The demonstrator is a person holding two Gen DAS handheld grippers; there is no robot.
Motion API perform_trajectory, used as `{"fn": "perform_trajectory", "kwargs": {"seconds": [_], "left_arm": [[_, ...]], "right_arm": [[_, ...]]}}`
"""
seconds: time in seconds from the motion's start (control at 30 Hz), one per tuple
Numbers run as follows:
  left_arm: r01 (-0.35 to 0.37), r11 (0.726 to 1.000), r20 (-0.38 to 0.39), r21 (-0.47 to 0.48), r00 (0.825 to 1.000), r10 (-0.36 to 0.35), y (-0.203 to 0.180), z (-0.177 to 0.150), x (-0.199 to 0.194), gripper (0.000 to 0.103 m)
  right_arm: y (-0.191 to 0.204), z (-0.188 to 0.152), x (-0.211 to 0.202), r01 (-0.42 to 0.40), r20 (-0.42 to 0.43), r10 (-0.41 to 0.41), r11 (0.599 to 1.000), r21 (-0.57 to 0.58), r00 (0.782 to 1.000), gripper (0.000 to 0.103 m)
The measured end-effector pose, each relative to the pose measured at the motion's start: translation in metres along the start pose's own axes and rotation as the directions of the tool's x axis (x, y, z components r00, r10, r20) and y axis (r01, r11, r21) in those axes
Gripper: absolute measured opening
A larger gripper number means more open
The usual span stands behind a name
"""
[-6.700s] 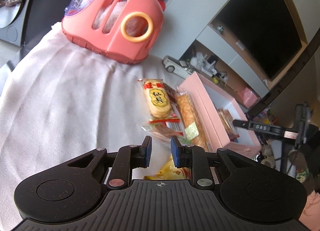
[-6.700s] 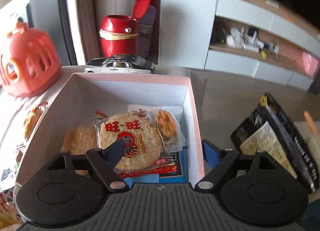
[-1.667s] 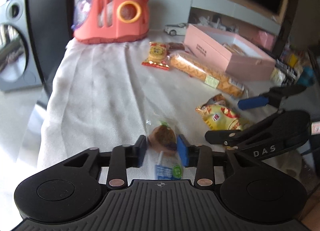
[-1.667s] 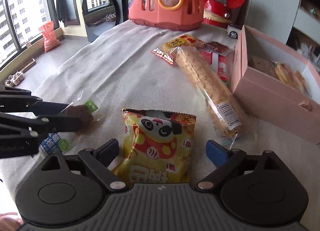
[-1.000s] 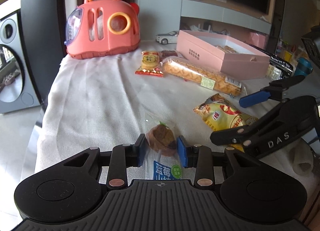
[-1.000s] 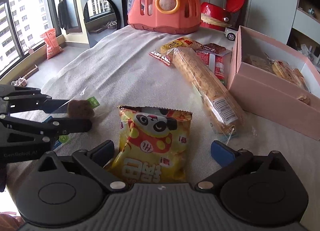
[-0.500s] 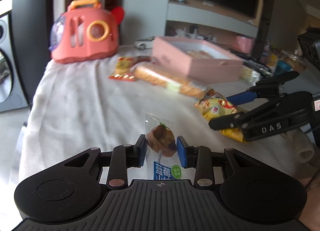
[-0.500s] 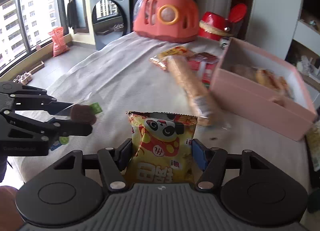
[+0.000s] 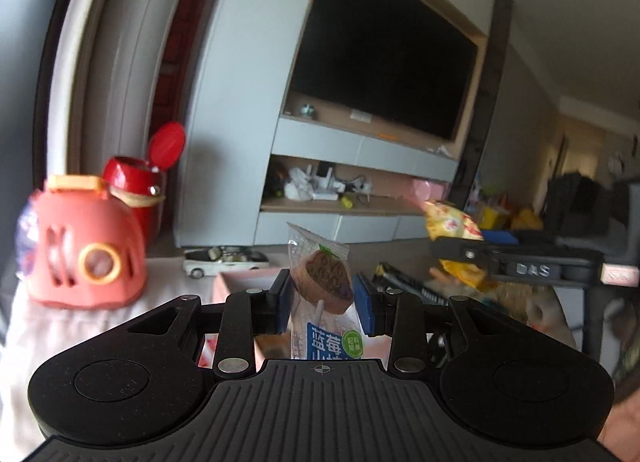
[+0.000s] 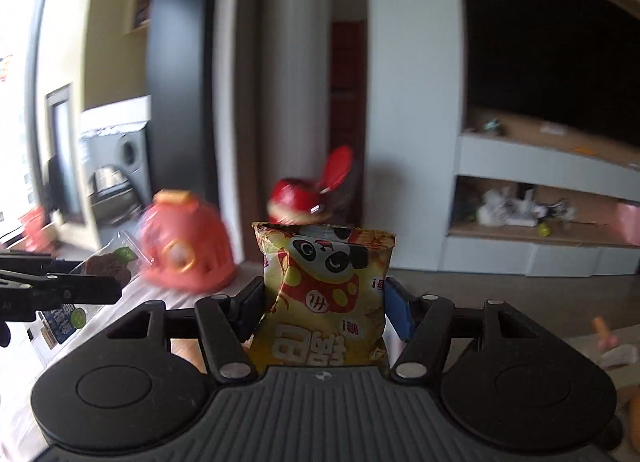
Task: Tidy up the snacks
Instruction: 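Carry both snacks over the pink box and open both tools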
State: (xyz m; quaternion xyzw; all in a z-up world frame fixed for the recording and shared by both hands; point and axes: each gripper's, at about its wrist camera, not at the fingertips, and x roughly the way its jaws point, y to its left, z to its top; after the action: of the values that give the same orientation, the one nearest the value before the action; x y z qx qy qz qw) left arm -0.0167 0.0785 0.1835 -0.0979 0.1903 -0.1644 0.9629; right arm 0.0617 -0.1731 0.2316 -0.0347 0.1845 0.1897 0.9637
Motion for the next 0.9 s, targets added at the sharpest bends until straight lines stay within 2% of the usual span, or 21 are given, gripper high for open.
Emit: {"fn": "perform_trajectory", "kwargs": {"seconds": [0.17, 0.27, 0.33, 0.37, 0.43, 0.5, 0.53, 0.6, 0.63, 0.7, 0.77, 0.83, 0.9], "left_arm": [[0.008, 0.991, -0.124, -0.132, 0.992, -0.024, 0.021, 0.005, 0.079, 0.038], [0.018, 0.986, -0.156, -0.163, 0.987, -0.044, 0.038, 0.001, 0.129, 0.038], [0.021, 0.980, -0.213, -0.199, 0.975, -0.064, 0.048, -0.008, 0.164, 0.038], [0.022, 0.979, -0.261, -0.201, 0.962, -0.076, 0.051, -0.015, 0.183, 0.038], [-0.004, 0.989, -0.310, -0.145, 0.950, -0.041, 0.053, -0.030, 0.205, 0.035], [-0.025, 0.998, -0.303, -0.059, 0.953, 0.006, 0.050, -0.041, 0.206, 0.035], [-0.009, 0.999, -0.289, -0.051, 0.957, -0.006, 0.049, -0.044, 0.202, 0.035], [0.032, 0.994, -0.236, -0.105, 0.970, -0.057, 0.059, -0.041, 0.191, 0.035], [0.030, 0.988, -0.204, -0.150, 0.977, -0.060, 0.070, -0.038, 0.184, 0.035], [-0.015, 0.973, -0.137, -0.230, 0.990, -0.018, 0.092, -0.029, 0.169, 0.035], [-0.082, 0.959, -0.095, -0.273, 0.994, 0.058, 0.115, -0.023, 0.154, 0.035], [-0.147, 0.946, -0.106, -0.289, 0.987, 0.122, 0.138, -0.025, 0.140, 0.035], [-0.191, 0.936, -0.147, -0.296, 0.977, 0.153, 0.158, -0.032, 0.133, 0.035]], "right_arm": [[-0.019, 0.017, 0.034, 0.039, -0.014, -0.039, 0.999, 0.011, 0.999, 0.063], [-0.021, 0.018, 0.060, 0.073, -0.014, -0.074, 0.997, -0.035, 0.997, 0.063], [-0.021, 0.015, 0.080, 0.094, -0.013, -0.095, 0.993, -0.068, 0.995, 0.063], [-0.021, 0.012, 0.093, 0.101, -0.024, -0.103, 0.992, -0.077, 0.994, 0.063], [-0.022, 0.008, 0.119, 0.093, -0.070, -0.097, 0.993, -0.066, 0.993, 0.063], [-0.023, 0.002, 0.144, 0.074, -0.127, -0.079, 0.997, -0.038, 0.989, 0.063], [-0.024, -0.001, 0.155, 0.065, -0.149, -0.068, 0.998, -0.025, 0.987, 0.063], [-0.025, -0.008, 0.176, 0.053, -0.182, -0.053, 0.999, -0.006, 0.982, 0.063], [-0.025, -0.010, 0.187, 0.047, -0.201, -0.044, 0.999, 0.011, 0.979, 0.064], [-0.027, -0.012, 0.208, 0.004, -0.239, 0.013, 0.998, 0.070, 0.971, 0.067], [-0.029, -0.012, 0.222, 0.002, -0.262, 0.030, 0.993, 0.122, 0.964, 0.072], [-0.028, -0.010, 0.223, 0.024, -0.255, 0.011, 0.991, 0.135, 0.967, 0.076], [-0.019, -0.011, 0.216, 0.036, -0.247, -0.007, 0.993, 0.113, 0.969, 0.080]]}}
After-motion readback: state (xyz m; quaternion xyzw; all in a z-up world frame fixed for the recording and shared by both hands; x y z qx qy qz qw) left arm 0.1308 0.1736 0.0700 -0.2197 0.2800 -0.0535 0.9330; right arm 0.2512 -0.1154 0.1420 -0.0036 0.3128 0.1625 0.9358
